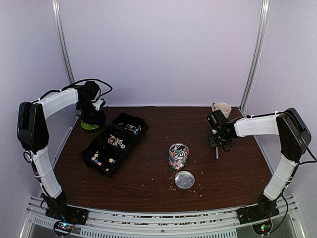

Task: Pack the candies
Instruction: Place the plate at the center of the board, then place the spatula at the center of the board.

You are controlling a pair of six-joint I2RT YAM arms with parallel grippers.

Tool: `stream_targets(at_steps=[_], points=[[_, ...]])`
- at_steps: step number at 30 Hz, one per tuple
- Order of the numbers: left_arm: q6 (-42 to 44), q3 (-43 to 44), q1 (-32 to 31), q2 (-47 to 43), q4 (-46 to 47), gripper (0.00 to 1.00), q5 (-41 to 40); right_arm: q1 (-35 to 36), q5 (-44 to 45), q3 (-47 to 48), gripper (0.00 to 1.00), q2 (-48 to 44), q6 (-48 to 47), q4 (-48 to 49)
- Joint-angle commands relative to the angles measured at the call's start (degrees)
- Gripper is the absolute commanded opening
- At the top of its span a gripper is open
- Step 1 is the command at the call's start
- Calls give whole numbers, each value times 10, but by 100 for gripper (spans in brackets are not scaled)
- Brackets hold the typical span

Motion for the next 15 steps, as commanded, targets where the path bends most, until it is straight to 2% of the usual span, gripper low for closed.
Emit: stream_targets(at_steps=[1, 3, 4, 5, 10, 15], points=[[-9, -11, 3, -28, 17, 67, 9, -4, 10, 7, 17, -1, 9, -10], [-11, -16, 4, -38, 23, 69, 8, -3, 5, 5, 19, -2, 8, -10], [-11, -17, 3, -41, 25, 91, 11, -3, 0, 6, 20, -4, 7, -10], [-11, -18, 3, -45, 27, 97, 13, -2, -4, 5, 21, -6, 6, -12], [-13, -23, -3, -62, 40, 98, 16, 10, -8, 0, 28, -41, -9, -16], [-12, -31, -10, -82, 56, 98, 21, 49, -23, -13, 42, -105, -68, 5]])
